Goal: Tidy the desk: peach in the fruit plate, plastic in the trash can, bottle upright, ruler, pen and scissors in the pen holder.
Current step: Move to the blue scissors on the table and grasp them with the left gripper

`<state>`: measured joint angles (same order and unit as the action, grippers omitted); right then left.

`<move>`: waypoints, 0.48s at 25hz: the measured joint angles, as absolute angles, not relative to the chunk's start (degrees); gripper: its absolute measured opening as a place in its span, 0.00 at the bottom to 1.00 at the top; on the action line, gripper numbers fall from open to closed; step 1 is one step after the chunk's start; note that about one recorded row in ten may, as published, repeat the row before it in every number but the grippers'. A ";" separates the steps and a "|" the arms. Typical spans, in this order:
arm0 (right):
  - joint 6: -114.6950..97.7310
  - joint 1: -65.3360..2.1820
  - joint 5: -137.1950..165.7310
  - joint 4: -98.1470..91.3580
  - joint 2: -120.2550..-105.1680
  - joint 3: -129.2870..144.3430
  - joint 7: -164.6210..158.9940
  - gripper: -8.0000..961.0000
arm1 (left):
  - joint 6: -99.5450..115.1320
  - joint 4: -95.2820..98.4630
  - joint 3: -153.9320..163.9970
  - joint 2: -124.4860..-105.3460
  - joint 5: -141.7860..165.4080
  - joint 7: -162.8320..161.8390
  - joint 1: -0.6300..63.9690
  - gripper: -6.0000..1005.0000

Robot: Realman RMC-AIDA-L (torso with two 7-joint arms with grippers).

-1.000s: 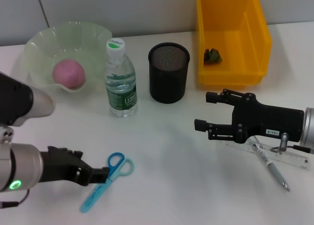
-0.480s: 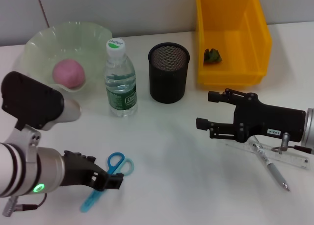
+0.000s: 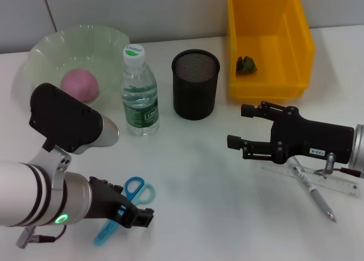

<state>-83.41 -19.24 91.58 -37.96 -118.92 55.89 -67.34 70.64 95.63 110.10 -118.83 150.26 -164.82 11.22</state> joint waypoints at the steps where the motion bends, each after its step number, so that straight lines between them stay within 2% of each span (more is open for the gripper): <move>1: -83.40 -19.26 91.58 -37.96 -118.92 55.89 -67.32 0.88 | 70.64 95.63 110.10 -118.83 150.26 -164.82 11.22 0.80; 12: -83.41 -19.29 91.49 -37.88 -118.92 55.90 -67.32 0.88 | 71.11 91.58 109.74 -118.81 150.36 -164.86 14.04 0.80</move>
<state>-83.41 -19.29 91.49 -37.88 -118.92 55.90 -67.32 71.11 91.58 109.74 -118.81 150.36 -164.86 14.04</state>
